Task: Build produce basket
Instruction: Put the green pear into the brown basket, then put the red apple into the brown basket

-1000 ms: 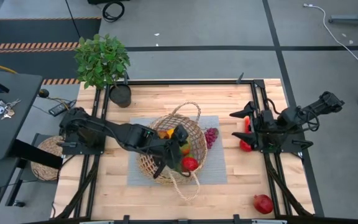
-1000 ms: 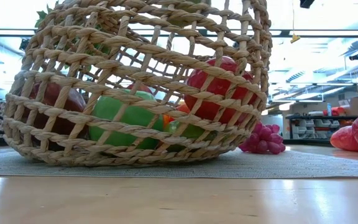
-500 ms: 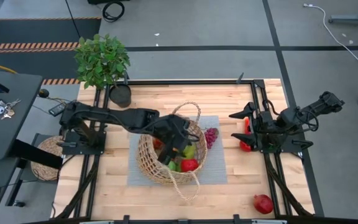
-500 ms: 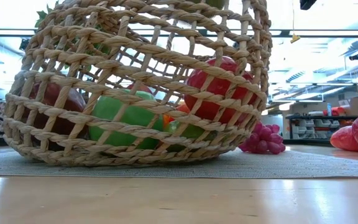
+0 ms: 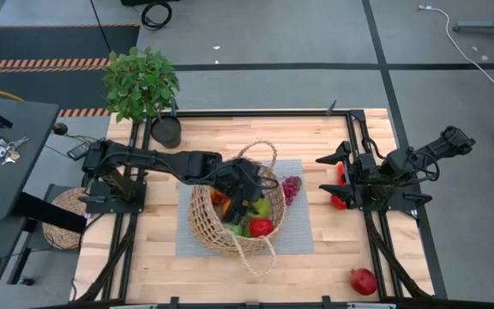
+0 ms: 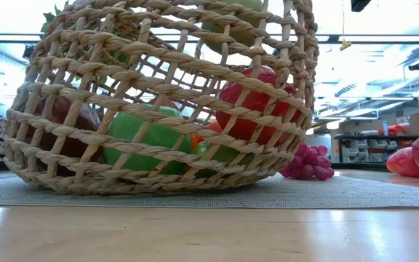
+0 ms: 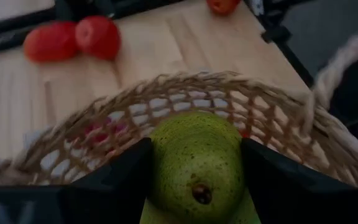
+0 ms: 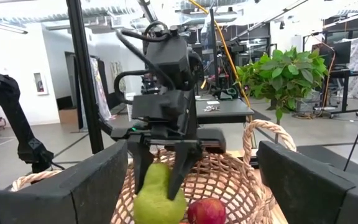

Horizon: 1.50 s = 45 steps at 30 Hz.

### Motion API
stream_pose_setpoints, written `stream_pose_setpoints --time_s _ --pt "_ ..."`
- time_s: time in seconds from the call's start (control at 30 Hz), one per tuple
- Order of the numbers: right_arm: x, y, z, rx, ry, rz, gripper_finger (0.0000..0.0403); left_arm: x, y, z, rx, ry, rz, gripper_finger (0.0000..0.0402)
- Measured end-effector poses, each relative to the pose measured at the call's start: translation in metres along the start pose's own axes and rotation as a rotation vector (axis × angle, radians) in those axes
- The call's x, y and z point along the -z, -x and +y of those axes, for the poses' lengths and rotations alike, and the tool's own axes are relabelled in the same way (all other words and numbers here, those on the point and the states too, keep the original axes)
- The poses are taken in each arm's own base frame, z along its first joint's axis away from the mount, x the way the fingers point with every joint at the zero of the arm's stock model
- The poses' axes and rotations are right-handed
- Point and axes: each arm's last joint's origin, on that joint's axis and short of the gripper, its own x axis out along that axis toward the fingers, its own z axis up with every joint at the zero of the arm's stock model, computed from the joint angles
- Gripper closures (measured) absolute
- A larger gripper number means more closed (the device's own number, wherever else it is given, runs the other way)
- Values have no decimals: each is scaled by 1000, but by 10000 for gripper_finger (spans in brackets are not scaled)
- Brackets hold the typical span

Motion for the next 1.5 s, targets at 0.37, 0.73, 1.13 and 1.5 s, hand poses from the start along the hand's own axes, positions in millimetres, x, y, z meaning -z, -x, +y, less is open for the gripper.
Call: stream_pose_setpoints --time_s 0.37,0.73,1.13,1.5 --pt "0 -1 0 0 0 -6 39 20 -17 8 -198 65 205 164" --pt "1 -4 2 -1 2 -4 39 36 -33 14 -236 75 346 139" --pt "1 -4 2 3 6 -2 39 7 -5 18 -324 84 282 54" --pt "4 -6 2 8 15 18 39 -17 59 -6 -422 30 187 54"
